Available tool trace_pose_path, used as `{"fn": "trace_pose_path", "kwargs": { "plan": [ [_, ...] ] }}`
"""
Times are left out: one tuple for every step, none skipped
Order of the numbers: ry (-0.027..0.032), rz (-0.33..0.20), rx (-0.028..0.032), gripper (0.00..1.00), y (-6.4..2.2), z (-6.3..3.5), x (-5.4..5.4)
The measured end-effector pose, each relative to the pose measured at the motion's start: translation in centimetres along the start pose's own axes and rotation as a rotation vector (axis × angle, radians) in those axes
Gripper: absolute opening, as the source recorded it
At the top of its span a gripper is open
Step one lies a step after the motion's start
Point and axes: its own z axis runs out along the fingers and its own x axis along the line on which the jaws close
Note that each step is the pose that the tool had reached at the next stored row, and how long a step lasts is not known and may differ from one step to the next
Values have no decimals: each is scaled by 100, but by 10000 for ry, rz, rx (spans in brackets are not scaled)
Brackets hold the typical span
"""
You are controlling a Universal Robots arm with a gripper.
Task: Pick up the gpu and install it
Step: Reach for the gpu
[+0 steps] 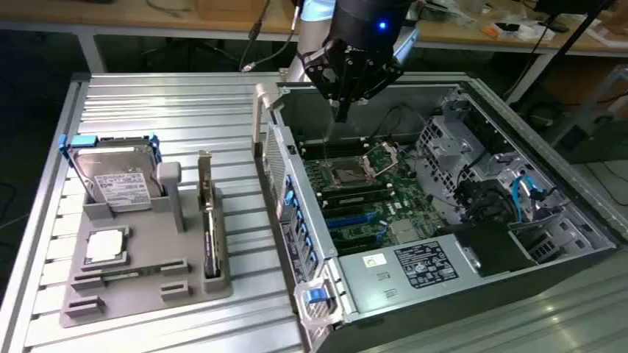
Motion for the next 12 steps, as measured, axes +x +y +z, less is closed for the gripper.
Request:
{"fn": "trace_pose_path", "kwargs": {
  "plan": [
    [0,0,0,11,0,0,0],
    [0,0,0,11,0,0,0],
    [0,0,0,11,0,0,0],
    [0,1,0,11,0,0,0],
    [0,0,1,11,0,0,0],
    [0,0,0,11,0,0,0],
    [0,0,0,11,0,0,0],
    [0,0,0,11,0,0,0],
    [0,0,0,11,0,0,1],
    [0,0,0,11,0,0,3],
    [0,0,1,11,0,0,5],
    [0,1,0,11,-1,0,8]
  ]
}}
